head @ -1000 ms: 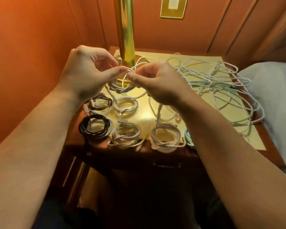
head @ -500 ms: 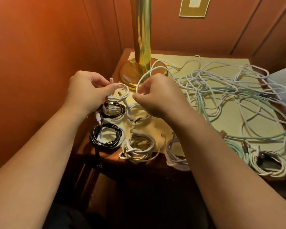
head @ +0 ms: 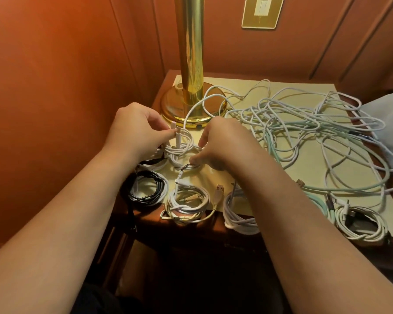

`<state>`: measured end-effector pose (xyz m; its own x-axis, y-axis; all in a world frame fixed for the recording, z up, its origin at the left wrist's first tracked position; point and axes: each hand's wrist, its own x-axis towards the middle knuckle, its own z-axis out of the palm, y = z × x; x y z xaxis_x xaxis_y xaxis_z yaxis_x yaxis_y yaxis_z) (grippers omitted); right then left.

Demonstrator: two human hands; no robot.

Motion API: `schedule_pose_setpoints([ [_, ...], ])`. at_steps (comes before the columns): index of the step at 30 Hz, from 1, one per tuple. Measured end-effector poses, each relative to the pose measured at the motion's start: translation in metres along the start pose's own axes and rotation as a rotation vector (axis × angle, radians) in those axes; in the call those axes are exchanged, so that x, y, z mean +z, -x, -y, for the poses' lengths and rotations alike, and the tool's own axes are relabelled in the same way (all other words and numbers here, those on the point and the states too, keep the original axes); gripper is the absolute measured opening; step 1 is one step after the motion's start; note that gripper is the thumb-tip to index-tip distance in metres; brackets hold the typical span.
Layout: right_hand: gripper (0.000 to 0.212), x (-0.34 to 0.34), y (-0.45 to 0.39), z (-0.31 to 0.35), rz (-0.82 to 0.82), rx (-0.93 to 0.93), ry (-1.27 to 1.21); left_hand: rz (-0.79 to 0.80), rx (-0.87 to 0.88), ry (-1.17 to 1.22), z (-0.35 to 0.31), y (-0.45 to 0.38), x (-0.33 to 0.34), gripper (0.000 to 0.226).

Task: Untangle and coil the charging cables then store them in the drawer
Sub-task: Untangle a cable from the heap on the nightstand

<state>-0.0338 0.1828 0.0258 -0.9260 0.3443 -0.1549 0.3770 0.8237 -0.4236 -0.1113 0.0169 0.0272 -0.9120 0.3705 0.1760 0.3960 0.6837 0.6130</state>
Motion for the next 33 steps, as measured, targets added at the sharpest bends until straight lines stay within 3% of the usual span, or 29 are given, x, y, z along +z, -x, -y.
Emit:
schedule_pose_setpoints([
  [4,0.044,0.003,-0.002,-0.002,-0.030,-0.005,-0.003,0.083,0.025,-0.020,-0.006,0.003,0.005,0.024],
  [11,0.043,0.002,0.001,-0.003,-0.019,-0.008,-0.021,0.219,0.073,-0.061,-0.012,0.004,0.002,0.010],
  [18,0.025,-0.029,0.013,-0.011,0.155,-0.032,-0.155,0.221,0.098,-0.062,-0.011,0.009,0.003,0.019],
  [21,0.026,-0.048,0.015,-0.021,0.078,-0.036,-0.283,0.218,0.086,-0.050,-0.014,0.010,0.002,0.008],
  [26,0.020,-0.058,0.014,-0.044,-0.146,0.007,-0.402,0.212,0.037,0.009,-0.016,0.010,0.003,0.013],
  [33,0.013,-0.065,0.023,-0.069,-0.193,0.045,-0.224,-0.025,0.148,0.009,-0.031,0.013,0.005,0.013],
])
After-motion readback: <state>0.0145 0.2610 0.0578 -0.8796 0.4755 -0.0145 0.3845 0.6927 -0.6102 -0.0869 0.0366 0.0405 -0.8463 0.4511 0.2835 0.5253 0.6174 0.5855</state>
